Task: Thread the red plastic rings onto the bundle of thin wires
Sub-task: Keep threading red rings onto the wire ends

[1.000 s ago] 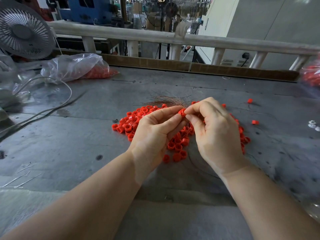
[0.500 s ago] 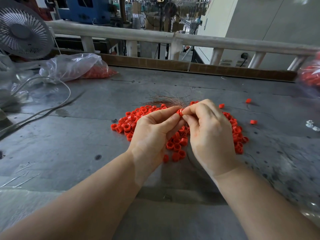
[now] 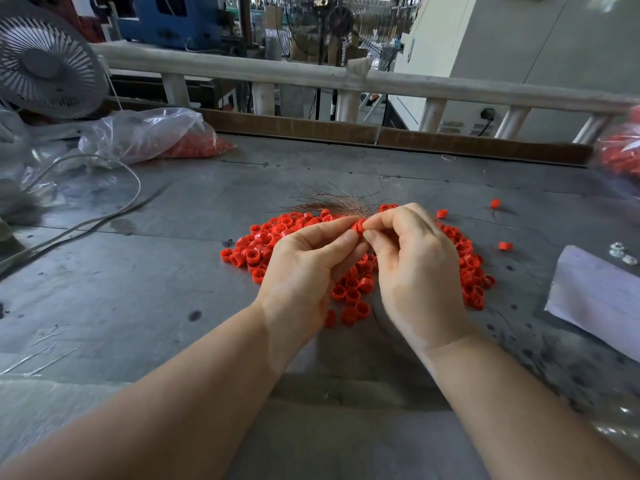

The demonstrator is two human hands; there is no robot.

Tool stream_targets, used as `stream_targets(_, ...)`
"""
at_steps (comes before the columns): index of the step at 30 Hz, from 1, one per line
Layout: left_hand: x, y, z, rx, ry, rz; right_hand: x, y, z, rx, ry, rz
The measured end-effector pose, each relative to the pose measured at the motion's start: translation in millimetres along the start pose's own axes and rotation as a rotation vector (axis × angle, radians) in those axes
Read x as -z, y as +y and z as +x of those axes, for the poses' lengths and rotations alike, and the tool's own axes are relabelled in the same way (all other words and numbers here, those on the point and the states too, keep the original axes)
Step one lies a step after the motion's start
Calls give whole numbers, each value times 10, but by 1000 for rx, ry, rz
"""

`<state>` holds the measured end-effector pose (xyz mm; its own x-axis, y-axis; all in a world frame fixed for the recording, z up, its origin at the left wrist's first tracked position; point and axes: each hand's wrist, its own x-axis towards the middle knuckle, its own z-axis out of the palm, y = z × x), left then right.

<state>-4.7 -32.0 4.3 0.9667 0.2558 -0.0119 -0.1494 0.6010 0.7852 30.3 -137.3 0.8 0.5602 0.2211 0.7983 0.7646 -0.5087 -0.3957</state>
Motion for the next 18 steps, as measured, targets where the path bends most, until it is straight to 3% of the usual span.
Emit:
stream_targets(7, -16, -5, -10, -15, 21, 28, -11, -17, -4, 73, 29, -94)
stream_targets(18, -5, 22, -24, -56, 29, 90, -40, -9, -4, 60, 5, -34)
